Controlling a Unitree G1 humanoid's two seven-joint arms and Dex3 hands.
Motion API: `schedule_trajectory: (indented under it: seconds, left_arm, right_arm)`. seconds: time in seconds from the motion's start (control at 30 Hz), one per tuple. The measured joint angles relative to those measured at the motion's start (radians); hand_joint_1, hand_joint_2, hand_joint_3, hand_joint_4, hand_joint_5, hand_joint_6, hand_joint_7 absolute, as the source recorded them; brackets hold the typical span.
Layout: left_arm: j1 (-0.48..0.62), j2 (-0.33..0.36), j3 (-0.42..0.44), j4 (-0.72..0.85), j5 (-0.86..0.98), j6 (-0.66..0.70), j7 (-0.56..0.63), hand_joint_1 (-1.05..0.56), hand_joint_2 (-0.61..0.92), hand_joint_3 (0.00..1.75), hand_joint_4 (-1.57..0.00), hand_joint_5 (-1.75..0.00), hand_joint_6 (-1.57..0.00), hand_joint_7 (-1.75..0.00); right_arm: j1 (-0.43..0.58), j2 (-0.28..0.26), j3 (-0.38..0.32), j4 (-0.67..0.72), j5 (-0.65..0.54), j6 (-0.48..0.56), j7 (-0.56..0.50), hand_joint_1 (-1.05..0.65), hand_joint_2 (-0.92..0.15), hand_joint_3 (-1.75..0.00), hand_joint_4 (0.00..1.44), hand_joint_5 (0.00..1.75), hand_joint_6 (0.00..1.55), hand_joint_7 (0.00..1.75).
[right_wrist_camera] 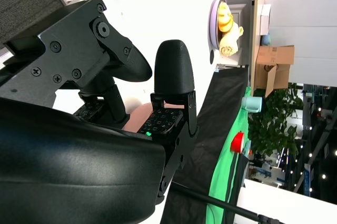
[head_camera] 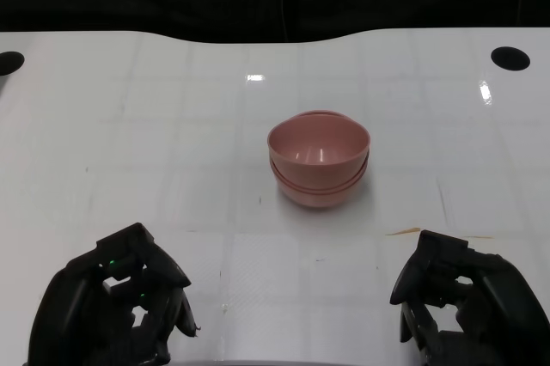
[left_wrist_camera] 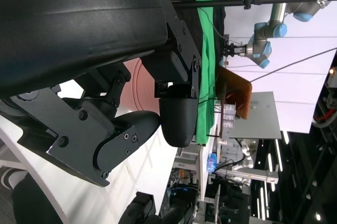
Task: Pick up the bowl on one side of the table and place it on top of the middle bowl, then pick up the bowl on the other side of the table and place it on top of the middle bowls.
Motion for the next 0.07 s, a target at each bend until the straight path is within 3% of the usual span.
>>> schedule_trajectory:
  seconds: [0.07]
  left_arm:
    - [0.0,-0.004,0.002,0.003,0.01,0.0,0.001,-0.15,0.44,1.18,-0.97,-1.56,-0.96,-1.34]
  right_arm:
    - [0.0,0.0,0.0,0.005,-0.001,-0.001,0.0,-0.12,-0.43,-1.38,0.81,1.69,0.78,1.42]
